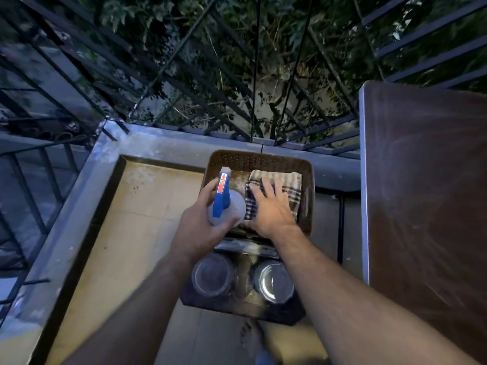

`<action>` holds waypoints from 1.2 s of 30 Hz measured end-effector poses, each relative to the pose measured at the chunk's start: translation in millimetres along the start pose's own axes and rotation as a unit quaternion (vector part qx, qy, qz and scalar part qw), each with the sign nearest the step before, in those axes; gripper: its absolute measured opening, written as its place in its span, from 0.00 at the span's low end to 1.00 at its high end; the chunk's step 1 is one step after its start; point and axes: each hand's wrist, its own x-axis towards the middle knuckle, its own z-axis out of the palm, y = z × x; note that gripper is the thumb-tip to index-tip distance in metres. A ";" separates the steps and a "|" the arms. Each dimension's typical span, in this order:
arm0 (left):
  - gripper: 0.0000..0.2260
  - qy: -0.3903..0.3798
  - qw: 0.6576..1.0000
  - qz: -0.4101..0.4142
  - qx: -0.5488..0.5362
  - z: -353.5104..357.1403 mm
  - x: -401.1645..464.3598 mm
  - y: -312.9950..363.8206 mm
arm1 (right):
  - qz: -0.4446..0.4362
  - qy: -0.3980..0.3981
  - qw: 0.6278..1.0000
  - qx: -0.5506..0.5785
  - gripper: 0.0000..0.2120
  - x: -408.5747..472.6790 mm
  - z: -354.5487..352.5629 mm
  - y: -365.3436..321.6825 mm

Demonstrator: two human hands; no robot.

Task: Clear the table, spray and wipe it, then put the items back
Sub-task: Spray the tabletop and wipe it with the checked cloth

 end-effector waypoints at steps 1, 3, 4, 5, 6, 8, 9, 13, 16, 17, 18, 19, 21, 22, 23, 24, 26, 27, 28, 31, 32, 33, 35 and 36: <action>0.39 0.005 1.000 -0.002 -0.001 3.4 2.6 -1.3 | 0.005 -0.012 1.000 -0.006 0.52 3.0 4.5 -0.3; 0.33 0.018 0.999 -0.020 -0.033 12.3 10.3 -1.8 | 0.030 -0.035 0.999 -0.007 0.51 8.5 10.9 0.0; 0.32 0.025 0.997 -0.034 -0.058 17.3 14.5 -2.5 | 0.042 -0.047 0.998 -0.013 0.51 10.9 12.6 0.1; 0.30 0.033 0.995 -0.042 -0.080 22.3 18.4 -3.4 | 0.054 -0.058 0.997 -0.023 0.51 12.4 13.9 0.2; 0.28 0.043 0.993 -0.046 -0.098 26.4 21.2 -3.7 | 0.064 -0.066 0.995 -0.032 0.51 13.2 14.8 0.2; 0.20 0.058 0.989 -0.048 -0.130 31.4 24.3 -3.1 | 0.080 -0.075 0.994 -0.031 0.52 14.8 17.5 -0.7; 0.18 0.062 0.988 -0.043 -0.135 32.7 25.4 -2.8 | 0.082 -0.080 0.993 -0.022 0.52 16.3 18.2 -1.8; 0.21 0.057 0.991 -0.024 -0.116 30.2 26.8 -2.4 | 0.078 -0.078 0.994 0.025 0.48 19.2 16.5 -0.5; 0.26 0.029 0.993 -0.025 -0.114 28.7 25.8 -1.8 | 0.060 0.001 0.994 0.096 0.43 13.4 12.4 10.0; 0.27 0.025 0.992 -0.031 -0.119 29.5 26.4 -0.7 | 0.060 0.029 0.988 0.137 0.42 10.6 7.6 13.0; 0.27 0.030 0.991 -0.040 -0.123 30.0 26.9 -0.1 | 0.073 0.051 0.977 0.195 0.42 9.0 1.5 15.1; 0.26 0.041 0.989 -0.050 -0.130 30.9 27.4 0.3 | 0.095 0.072 0.958 0.260 0.40 7.0 -6.4 15.8; 0.20 0.069 0.982 -0.075 -0.156 32.8 28.5 1.2 | 0.130 0.094 0.910 0.381 0.32 0.5 -24.7 14.8; 0.18 0.080 0.979 -0.087 -0.169 33.5 28.6 3.4 | 0.134 0.099 0.887 0.431 0.29 -4.8 -34.2 14.6; 0.15 0.091 0.975 -0.096 -0.180 34.1 28.5 6.7 | 0.137 0.098 0.859 0.483 0.27 -11.4 -43.1 15.2; 0.13 0.103 0.971 -0.100 -0.192 34.2 28.2 10.6 | 0.141 0.092 0.822 0.544 0.27 -18.6 -50.5 15.4; 0.09 0.135 0.963 -0.097 -0.213 34.1 28.2 25.6 | 0.138 0.067 0.723 0.673 0.28 -37.8 -67.8 18.3; 0.09 0.148 0.959 -0.093 -0.222 33.4 28.5 35.5 | 0.128 0.052 0.672 0.728 0.28 -48.8 -77.1 21.7; 0.08 0.154 0.957 -0.090 -0.229 32.0 28.1 45.8 | 0.117 0.038 0.626 0.770 0.28 -59.8 -85.6 26.5; 0.09 0.134 0.962 -0.051 -0.230 27.1 20.5 81.3 | 0.095 0.007 0.541 0.836 0.25 -94.4 -109.2 41.4; 0.09 0.123 0.966 -0.033 -0.226 26.4 15.1 96.3 | 0.085 0.004 0.520 0.850 0.24 -106.8 -117.6 46.6; 0.09 0.116 0.969 -0.015 -0.219 26.2 8.2 112.1 | 0.071 0.002 0.500 0.863 0.23 -118.9 -125.6 52.1; 0.10 0.112 0.974 0.013 -0.196 29.0 -6.7 143.2 | 0.048 0.002 0.470 0.881 0.23 -142.9 -142.2 63.4; 0.10 0.110 0.976 0.022 -0.189 32.1 -12.8 155.5 | 0.043 0.002 0.462 0.886 0.24 -152.7 -149.2 69.2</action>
